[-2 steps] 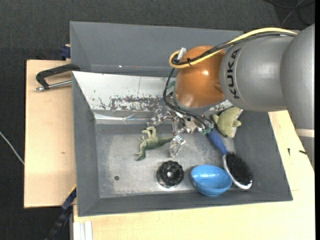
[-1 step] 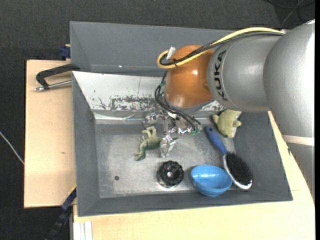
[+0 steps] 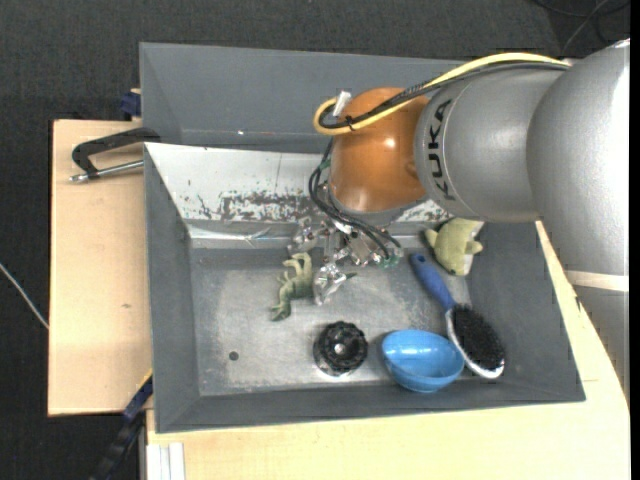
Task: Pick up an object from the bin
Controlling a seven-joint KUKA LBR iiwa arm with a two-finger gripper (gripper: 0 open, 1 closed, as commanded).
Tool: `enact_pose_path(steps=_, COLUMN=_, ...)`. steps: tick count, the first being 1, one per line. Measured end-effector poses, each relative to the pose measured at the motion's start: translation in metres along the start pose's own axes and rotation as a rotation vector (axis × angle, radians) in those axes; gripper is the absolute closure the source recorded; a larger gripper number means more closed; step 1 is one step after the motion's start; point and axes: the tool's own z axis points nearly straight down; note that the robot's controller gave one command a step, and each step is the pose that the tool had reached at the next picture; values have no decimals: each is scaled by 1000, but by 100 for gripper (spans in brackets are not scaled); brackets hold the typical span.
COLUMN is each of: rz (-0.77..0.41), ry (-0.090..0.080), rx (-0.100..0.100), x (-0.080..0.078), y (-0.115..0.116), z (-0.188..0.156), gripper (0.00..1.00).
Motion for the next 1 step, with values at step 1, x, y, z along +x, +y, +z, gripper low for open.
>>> enact_pose_path(steps=1, rz=1, ry=6, rx=-2, x=-2, y=0, z=-14, gripper=100)
